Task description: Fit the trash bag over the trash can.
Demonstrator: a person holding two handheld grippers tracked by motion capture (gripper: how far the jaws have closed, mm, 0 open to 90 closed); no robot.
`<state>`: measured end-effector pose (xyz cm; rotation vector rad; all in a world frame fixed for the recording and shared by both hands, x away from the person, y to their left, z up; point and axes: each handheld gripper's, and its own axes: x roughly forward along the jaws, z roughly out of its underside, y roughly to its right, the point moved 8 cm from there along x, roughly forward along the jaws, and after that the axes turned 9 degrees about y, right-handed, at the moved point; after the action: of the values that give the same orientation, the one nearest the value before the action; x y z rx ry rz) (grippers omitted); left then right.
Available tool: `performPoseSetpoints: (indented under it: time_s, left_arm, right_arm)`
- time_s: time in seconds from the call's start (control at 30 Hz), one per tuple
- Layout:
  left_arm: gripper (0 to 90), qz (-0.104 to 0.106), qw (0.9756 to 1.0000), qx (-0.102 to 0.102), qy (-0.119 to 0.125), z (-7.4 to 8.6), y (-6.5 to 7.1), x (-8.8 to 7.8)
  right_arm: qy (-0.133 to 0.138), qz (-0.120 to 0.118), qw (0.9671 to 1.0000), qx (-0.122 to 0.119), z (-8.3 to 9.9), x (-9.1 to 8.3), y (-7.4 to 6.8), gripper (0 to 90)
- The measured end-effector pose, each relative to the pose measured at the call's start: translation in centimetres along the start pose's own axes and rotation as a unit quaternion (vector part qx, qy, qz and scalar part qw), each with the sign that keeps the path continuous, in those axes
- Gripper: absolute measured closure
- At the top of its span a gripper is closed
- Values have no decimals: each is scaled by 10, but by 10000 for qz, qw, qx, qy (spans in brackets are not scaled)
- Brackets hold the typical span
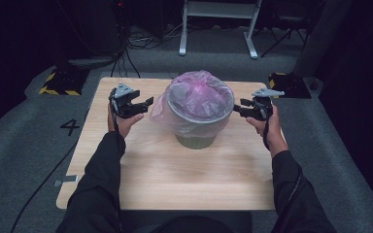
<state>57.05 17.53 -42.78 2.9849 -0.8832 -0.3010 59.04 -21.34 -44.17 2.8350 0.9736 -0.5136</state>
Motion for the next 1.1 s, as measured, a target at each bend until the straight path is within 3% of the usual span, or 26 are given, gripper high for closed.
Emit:
performPoseSetpoints:
  time_s: [0.1,0.2,0.37,0.47,0.6,0.7,0.77,0.93,1.1]
  left_arm:
    - [283,205,9995,226,-13,-2,6,-9]
    - [243,602,9956,668,-281,7,26,-16]
    - [209,1012,9842,1301,-654,27,60,-18]
    - [207,1097,9815,1388,-735,33,71,-13]
    - [254,1091,9808,1409,-797,37,75,-4]
    - [347,1063,9808,1403,-833,40,76,0]
    - [469,1038,9796,1472,-893,42,76,2]
    - [678,1157,9744,1629,-1031,46,78,3]
    - [850,1212,9739,1642,-995,47,79,5]
  right_arm:
    - [-33,-123,9997,-194,1,-11,-7,395]
    - [-42,-354,9985,-405,4,-20,-17,328]
    - [83,-670,9950,-741,5,-30,-37,269]
    - [174,-914,9918,-871,5,-34,-52,254]
    - [138,-1099,9875,-1124,8,-32,-71,226]
    - [149,-1051,9872,-1188,9,-30,-76,232]
    - [195,-1034,9877,-1153,9,-29,-76,243]
    - [178,-1281,9845,-1185,13,-30,-80,529]
    - [129,-1401,9820,-1260,19,-29,-80,772]
